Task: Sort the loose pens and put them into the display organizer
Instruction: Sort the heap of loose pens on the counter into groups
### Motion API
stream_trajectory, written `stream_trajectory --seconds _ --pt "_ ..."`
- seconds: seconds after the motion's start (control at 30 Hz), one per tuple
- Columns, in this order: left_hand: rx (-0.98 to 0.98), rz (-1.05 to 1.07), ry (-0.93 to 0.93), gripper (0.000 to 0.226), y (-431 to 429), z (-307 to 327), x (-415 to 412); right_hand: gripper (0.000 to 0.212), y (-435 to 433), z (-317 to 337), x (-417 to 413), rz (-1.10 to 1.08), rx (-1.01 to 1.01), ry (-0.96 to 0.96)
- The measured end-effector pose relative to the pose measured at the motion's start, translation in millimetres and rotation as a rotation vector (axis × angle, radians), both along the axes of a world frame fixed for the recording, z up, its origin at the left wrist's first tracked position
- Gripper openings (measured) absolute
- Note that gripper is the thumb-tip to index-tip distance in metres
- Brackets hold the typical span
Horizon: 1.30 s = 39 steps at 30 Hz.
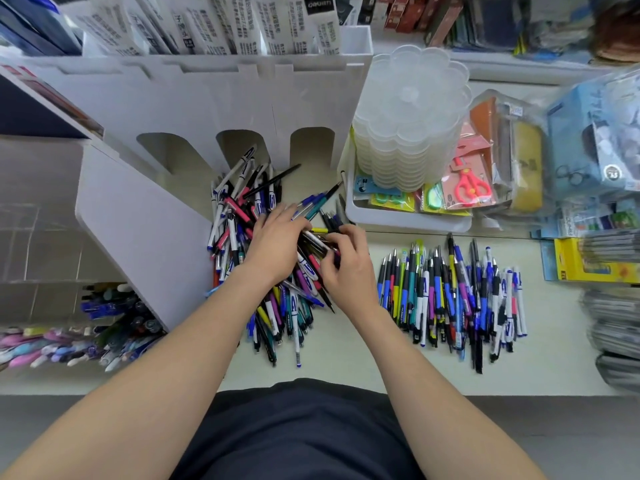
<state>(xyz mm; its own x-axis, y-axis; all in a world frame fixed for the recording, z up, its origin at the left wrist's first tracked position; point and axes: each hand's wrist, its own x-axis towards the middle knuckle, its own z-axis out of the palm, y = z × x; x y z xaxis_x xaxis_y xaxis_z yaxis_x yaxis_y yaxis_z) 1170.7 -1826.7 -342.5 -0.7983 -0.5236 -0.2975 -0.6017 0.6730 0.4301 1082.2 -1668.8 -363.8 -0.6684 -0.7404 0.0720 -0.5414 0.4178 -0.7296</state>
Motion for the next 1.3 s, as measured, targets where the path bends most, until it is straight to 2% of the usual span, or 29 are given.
stream_trajectory --seconds 0.1,0.17,0.23,0.3,0.43,0.57,0.7,0.8,0.9,1.07,1.3 --pt "0.009 0.0 0.005 0.051 0 1 -2 0.046 -5 -3 -4 0.022 0.102 -0.009" --pt "0.008 -0.007 -0.015 0.047 -1 1 -5 0.053 -11 -8 -5 0.014 0.235 0.083" --pt "0.023 -0.03 -0.085 0.047 -3 3 -12 0.057 -16 -10 -7 0.011 0.375 0.138" --pt "0.054 -0.046 -0.165 0.048 -7 7 -19 0.064 -20 -11 -6 0.032 0.471 0.088" --pt "0.104 -0.061 -0.2 0.05 -15 13 -26 0.069 -27 -8 -3 0.005 0.447 -0.015" --pt "0.123 -0.063 -0.204 0.045 -13 17 -22 0.058 -22 -10 -5 -0.03 0.393 0.047" --pt "0.086 -0.094 -0.211 0.049 1 20 -13 0.048 -11 -12 -5 -0.055 0.313 -0.031" --pt "0.061 -0.089 -0.166 0.055 14 20 -5 0.058 -4 -8 -1 -0.065 0.325 -0.106" --pt "0.034 -0.101 -0.157 0.064 18 18 3 0.071 0 2 6 -0.079 0.455 -0.119" --pt "0.028 -0.145 -0.179 0.069 23 24 6 0.049 13 5 16 -0.06 0.617 0.091" --pt "0.003 -0.153 -0.186 0.066 34 26 7 0.03 31 13 20 0.051 0.526 0.09"
